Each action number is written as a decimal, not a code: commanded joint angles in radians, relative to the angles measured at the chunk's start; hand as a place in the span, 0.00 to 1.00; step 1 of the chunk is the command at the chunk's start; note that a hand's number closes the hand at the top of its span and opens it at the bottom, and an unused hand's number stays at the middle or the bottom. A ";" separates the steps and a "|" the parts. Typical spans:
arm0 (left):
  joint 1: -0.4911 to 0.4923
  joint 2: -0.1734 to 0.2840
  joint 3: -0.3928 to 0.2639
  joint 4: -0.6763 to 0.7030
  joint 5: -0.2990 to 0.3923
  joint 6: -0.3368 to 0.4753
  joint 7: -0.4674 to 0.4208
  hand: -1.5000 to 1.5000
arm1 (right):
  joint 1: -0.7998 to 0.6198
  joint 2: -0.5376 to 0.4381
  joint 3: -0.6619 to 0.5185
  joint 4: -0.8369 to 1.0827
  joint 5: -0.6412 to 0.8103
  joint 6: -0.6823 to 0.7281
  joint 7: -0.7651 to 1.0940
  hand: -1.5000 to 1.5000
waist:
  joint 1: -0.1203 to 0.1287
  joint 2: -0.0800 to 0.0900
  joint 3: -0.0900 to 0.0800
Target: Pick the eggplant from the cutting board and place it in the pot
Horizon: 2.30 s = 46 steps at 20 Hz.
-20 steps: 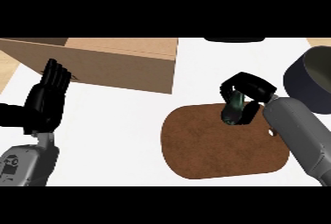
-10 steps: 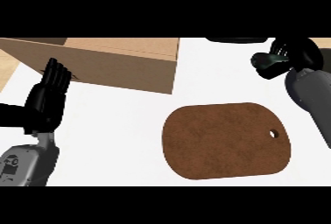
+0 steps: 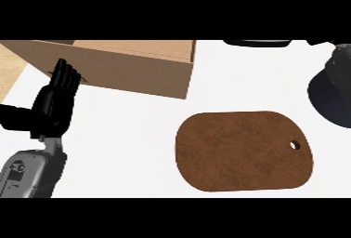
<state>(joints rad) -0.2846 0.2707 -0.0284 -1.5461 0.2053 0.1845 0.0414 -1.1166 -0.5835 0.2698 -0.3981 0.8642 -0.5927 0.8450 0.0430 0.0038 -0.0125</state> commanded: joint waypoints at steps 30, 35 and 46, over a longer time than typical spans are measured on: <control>0.087 -0.021 0.060 -0.017 -0.004 -0.012 -0.049 0.50 | 0.601 -0.135 -0.139 -0.474 0.151 -0.001 0.376 1.00 | -0.070 -0.012 0.011; 0.012 -0.014 0.047 -0.013 -0.028 0.011 0.010 0.50 | 0.659 -0.090 -0.307 -0.390 -0.084 -0.068 0.188 1.00 | -0.064 -0.005 0.014; 0.034 -0.028 0.078 0.053 -0.018 -0.053 -0.062 0.50 | 0.687 -0.053 -0.427 -0.432 -0.245 -0.189 -0.222 0.00 | -0.041 -0.001 0.013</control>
<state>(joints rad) -0.2497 0.2502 0.0349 -1.5447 0.1843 0.1519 0.0226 -0.4212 -0.6523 -0.1234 -0.8246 0.6430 -0.7018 0.7219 -0.0024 -0.0022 0.0004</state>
